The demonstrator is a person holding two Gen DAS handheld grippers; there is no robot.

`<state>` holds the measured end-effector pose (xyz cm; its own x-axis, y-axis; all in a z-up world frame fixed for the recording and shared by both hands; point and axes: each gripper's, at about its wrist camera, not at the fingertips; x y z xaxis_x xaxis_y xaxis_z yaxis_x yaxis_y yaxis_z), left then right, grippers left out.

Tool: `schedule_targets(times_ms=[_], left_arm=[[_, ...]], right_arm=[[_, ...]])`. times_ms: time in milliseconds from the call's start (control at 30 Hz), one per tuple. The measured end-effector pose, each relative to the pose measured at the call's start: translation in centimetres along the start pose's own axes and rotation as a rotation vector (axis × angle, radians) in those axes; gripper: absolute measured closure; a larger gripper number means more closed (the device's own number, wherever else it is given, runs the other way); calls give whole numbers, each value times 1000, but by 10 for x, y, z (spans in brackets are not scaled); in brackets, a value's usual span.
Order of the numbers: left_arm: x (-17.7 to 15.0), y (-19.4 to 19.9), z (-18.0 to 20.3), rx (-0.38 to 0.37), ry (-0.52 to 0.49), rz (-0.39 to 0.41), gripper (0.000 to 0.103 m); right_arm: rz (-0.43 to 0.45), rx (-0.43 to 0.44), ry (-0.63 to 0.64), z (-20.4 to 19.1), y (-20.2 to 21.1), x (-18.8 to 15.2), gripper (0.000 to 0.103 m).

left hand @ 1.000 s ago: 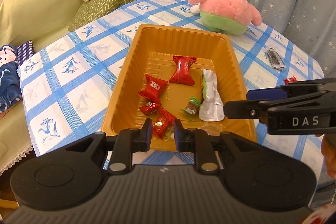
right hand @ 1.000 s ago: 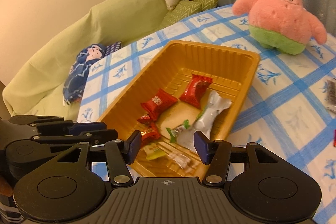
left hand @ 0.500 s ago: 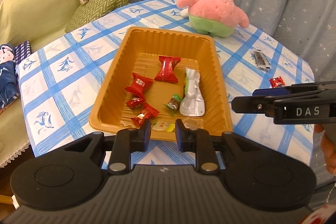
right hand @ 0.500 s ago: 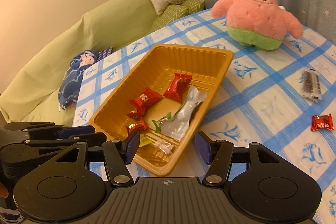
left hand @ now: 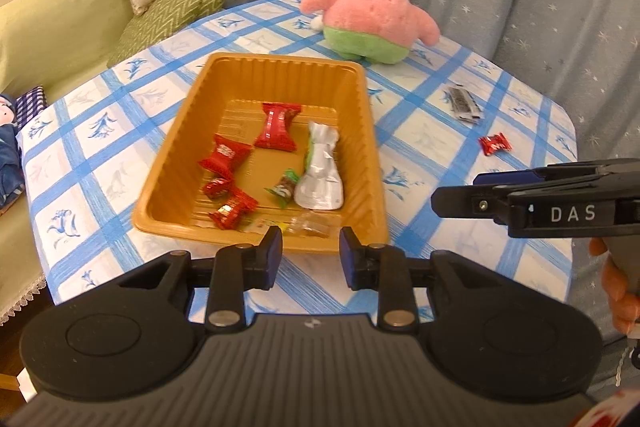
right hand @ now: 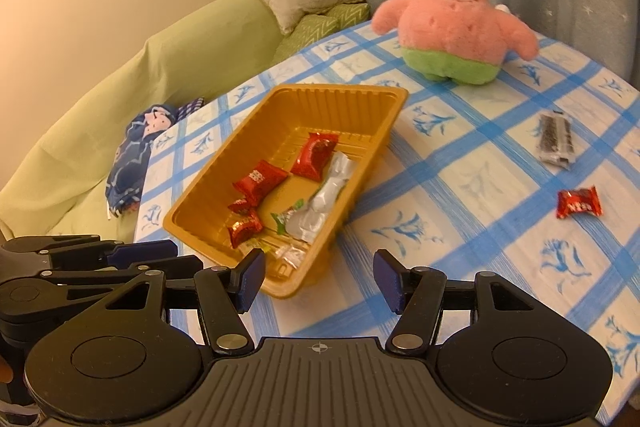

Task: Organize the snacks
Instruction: 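Move both open tools away from the tray toward the remaining snacks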

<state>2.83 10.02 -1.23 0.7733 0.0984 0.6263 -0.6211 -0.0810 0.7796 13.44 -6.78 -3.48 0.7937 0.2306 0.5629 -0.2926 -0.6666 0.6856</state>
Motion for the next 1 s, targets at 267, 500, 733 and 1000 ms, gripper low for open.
schedule_targets(times_ms=[267, 500, 733, 1000], left_arm=[[-5, 5, 24, -19, -1, -8, 72], [-7, 4, 51, -27, -15, -28, 69], [-3, -4, 84, -51, -38, -45, 67], [10, -18, 117, -70, -54, -56, 66]], right_arm=[[-11, -15, -20, 19, 19, -15, 43], [-22, -38, -47, 43, 34, -25, 43], [-14, -70, -81, 74, 52, -30, 43], [-17, -97, -121, 110, 66, -29, 43]])
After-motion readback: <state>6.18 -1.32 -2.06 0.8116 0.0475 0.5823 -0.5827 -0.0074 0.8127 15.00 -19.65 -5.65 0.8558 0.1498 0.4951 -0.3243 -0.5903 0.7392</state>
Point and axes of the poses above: each gripper's, at about its wrist camera, not at the fingertips, and y roughly against the way its jaws point, z to its right, x to its top, and after that the axes turned 6 degrees about -y, right-handed
